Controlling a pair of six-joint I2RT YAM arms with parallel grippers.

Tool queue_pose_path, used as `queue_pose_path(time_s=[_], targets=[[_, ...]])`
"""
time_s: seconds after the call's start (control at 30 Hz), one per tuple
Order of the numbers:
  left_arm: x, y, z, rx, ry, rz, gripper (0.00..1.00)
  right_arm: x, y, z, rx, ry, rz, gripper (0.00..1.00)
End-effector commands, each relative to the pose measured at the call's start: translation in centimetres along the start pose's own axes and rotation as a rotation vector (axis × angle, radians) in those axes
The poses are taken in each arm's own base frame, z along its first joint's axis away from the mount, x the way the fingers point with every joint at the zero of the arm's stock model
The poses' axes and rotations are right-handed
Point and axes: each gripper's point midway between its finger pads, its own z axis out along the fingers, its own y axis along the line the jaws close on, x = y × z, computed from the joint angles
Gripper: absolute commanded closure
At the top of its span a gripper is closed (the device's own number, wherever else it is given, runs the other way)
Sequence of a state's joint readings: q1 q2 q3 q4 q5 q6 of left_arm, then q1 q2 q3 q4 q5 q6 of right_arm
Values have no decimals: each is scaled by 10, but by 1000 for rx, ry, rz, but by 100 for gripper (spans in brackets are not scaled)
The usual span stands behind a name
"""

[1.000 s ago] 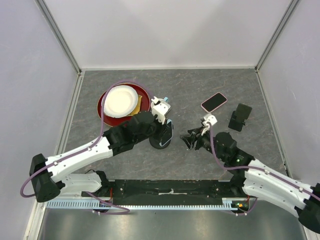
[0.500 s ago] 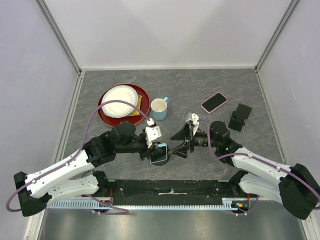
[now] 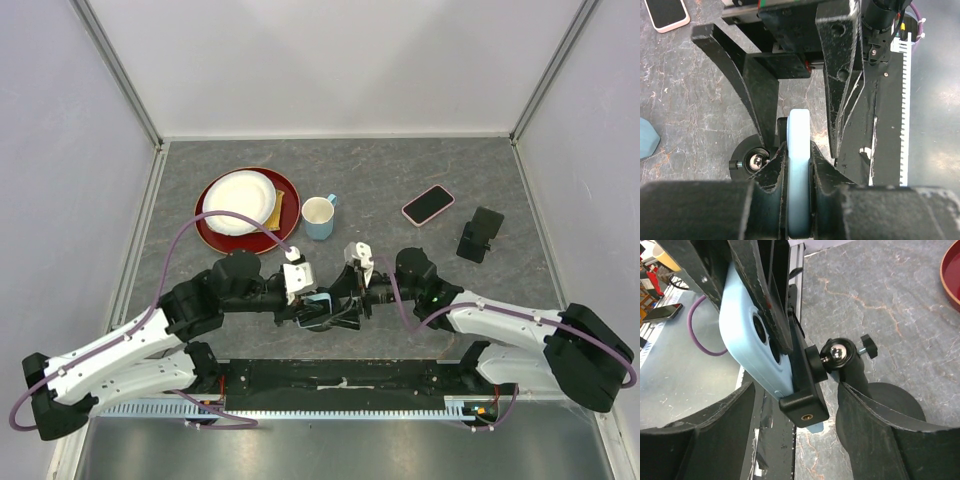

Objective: Place the phone on the phone stand

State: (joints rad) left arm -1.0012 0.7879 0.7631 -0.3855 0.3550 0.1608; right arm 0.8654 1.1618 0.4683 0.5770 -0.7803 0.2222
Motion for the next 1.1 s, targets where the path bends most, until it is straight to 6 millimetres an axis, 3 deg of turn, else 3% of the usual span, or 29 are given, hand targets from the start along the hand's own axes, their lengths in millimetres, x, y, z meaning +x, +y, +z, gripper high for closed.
queue_pose_path(time_s=[0.0, 0.13, 0.23, 0.27, 0.3, 0.33, 0.37, 0.4, 0.43, 0.47, 0.5, 0.57, 0.8, 0.9, 1.03, 1.07], targets=[[1, -11, 1, 68, -13, 33, 98, -27, 5, 14, -34, -60, -107, 31], [-4, -9, -1, 53, -44, 28, 98, -30, 1, 13, 10, -90, -100, 53], [-10, -3, 0, 15, -74, 23, 98, -36, 0, 12, 40, -130, -86, 84], [-12, 2, 0, -12, -80, 18, 98, -34, -4, 12, 71, -136, -48, 100], [-12, 13, -1, -79, -79, -4, 98, -34, -3, 12, 99, -154, -29, 100], [-15, 20, 0, -120, -91, -16, 98, -38, -20, 8, 220, -202, -4, 100], [-15, 34, -2, -199, -88, -28, 98, -32, -21, 4, 264, -246, 31, 100], [-15, 38, -2, -227, -89, -39, 98, -34, -10, 3, 276, -291, 38, 100], [-14, 42, -2, -247, -84, -44, 98, -48, -23, -8, 398, -402, 51, 100], [-15, 44, -2, -253, -85, -42, 98, -35, -23, -12, 429, -404, 76, 100], [-13, 43, -1, -250, -79, -41, 98, -38, -16, -14, 461, -445, 96, 100], [-12, 40, 0, -230, -78, -39, 98, -39, -24, -26, 565, -500, 107, 100], [-11, 39, -3, -232, -87, -38, 98, -37, -31, -28, 661, -450, 78, 100], [-11, 37, -2, -221, -89, -42, 98, -38, -24, -27, 624, -441, 62, 100], [-12, 35, -1, -208, -90, -40, 98, -27, -17, -25, 585, -379, 39, 57], [-13, 35, -1, -206, -91, -39, 98, -27, -13, -26, 567, -372, 33, 51]])
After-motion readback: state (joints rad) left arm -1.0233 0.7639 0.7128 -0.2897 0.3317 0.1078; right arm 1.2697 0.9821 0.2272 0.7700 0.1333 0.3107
